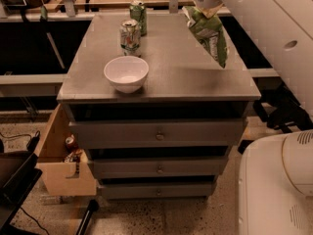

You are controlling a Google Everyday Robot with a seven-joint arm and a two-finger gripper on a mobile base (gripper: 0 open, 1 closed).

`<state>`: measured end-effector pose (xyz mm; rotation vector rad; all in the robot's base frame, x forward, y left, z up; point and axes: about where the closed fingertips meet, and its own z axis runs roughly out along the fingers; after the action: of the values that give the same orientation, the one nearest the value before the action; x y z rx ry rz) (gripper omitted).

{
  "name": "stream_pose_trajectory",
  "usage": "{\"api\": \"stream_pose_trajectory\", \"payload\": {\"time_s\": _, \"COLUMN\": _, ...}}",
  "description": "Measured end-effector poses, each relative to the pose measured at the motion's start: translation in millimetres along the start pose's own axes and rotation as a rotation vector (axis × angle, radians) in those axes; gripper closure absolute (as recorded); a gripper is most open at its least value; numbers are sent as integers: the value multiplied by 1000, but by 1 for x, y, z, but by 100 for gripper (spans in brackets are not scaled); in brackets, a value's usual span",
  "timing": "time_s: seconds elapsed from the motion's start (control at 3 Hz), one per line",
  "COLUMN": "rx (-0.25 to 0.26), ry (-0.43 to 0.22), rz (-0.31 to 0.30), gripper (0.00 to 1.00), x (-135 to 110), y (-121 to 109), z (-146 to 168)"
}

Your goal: Move green jalapeno chip bag near white bowl

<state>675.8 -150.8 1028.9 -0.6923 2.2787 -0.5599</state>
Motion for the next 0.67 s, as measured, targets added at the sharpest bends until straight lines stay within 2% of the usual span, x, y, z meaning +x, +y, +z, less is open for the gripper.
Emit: {"api": "stream_pose_trajectory", "payload": {"time_s": 0.67, "rx": -3, "ry": -17, "rz": 1, "gripper": 13, "x": -5, "y": 1, "z": 7}}
